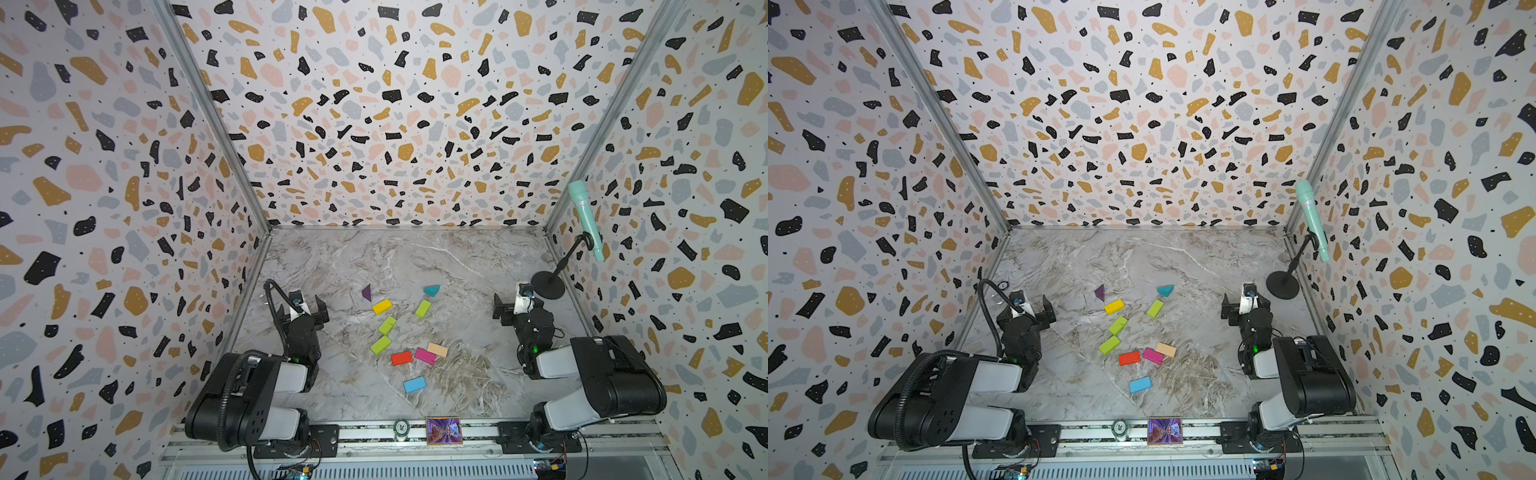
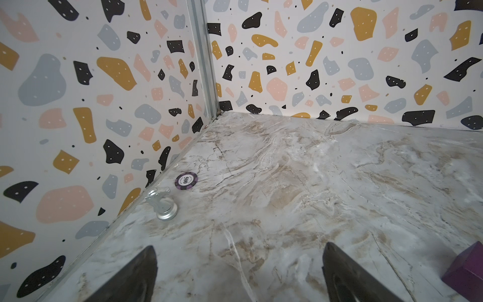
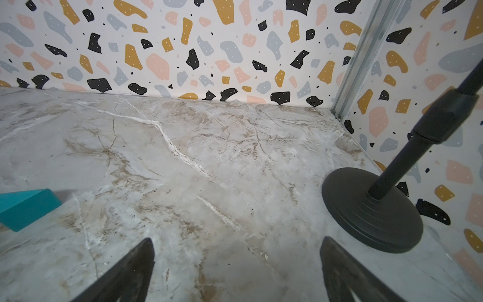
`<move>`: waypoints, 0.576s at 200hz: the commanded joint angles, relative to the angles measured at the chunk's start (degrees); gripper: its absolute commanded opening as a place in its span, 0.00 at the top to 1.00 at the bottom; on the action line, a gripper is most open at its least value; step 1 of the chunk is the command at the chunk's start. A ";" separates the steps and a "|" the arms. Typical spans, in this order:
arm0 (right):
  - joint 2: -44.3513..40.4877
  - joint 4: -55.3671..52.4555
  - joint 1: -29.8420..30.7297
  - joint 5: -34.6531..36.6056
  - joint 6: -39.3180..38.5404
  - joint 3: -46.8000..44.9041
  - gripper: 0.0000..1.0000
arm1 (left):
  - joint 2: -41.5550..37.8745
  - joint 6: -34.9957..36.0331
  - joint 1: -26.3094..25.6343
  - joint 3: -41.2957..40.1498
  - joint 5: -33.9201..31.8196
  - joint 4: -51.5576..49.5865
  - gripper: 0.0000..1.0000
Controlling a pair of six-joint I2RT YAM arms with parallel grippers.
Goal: Assemble a carrot with building blocks
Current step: Move the building block to the center of the board.
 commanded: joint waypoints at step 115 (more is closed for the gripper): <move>-8.73 -41.14 6.35 10.23 6.60 22.94 0.12 | -14.54 -22.76 0.04 27.15 3.28 -48.01 0.33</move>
